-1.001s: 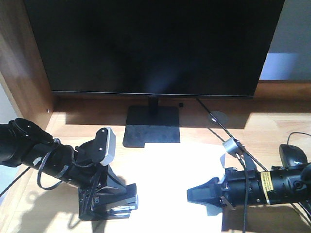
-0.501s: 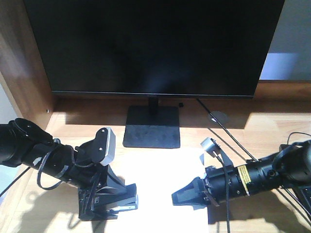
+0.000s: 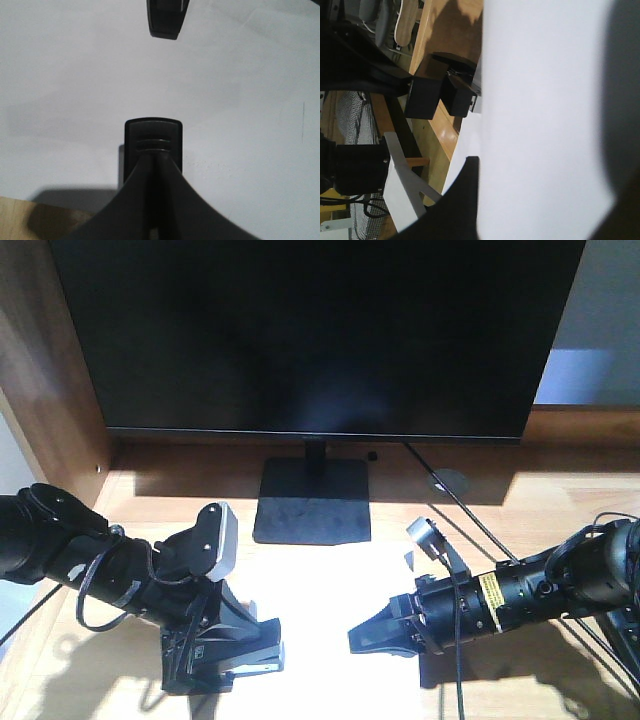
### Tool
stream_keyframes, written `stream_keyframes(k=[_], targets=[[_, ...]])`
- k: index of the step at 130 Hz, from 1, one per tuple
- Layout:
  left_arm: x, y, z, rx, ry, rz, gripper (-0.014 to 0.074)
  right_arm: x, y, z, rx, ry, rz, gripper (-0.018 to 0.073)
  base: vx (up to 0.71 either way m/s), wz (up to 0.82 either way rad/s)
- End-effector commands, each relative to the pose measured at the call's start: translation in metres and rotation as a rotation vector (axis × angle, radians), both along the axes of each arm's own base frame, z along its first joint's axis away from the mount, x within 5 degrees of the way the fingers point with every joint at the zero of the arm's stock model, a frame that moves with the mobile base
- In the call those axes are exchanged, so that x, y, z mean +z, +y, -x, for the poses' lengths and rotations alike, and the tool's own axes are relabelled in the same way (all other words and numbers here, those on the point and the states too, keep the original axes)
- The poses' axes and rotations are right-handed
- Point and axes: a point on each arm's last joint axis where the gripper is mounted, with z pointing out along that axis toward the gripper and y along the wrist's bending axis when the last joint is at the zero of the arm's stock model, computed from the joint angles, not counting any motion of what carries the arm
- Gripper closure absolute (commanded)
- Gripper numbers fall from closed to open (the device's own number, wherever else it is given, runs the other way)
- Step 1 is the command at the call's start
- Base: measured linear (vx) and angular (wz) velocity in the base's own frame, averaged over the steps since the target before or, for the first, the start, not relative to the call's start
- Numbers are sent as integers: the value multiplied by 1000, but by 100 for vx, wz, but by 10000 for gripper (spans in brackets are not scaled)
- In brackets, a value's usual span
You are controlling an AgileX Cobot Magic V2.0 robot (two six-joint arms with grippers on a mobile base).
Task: Grab stapler and paper to desk for stapling
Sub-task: 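Lay the paper on the desk under the stapler with the right gripper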
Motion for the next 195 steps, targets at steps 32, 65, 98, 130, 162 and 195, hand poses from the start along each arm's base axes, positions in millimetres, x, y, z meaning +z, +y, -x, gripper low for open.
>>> stream_keyframes(k=[32,65,98,130,162,195], targets=[[19,-6,0,-1,-28,65,603,19,4,-8,-36,-44,-98,562,0,0],[19,-6,0,-1,-28,65,603,20,5,-10,-63,-43,-113,562,0,0],[19,-6,0,-1,-28,65,603,19,4,-10,-66,-43,-109,562,0,0],[19,-6,0,-1,-28,65,603,19,4,-10,-66,-43,-109,562,0,0],[19,-6,0,-1,-28,65,603,19,4,-10,-66,-43,-109,562,0,0],[19,-6,0,-1,-27,66,603,20,4,-10,-65,-43,-110,562,0,0]])
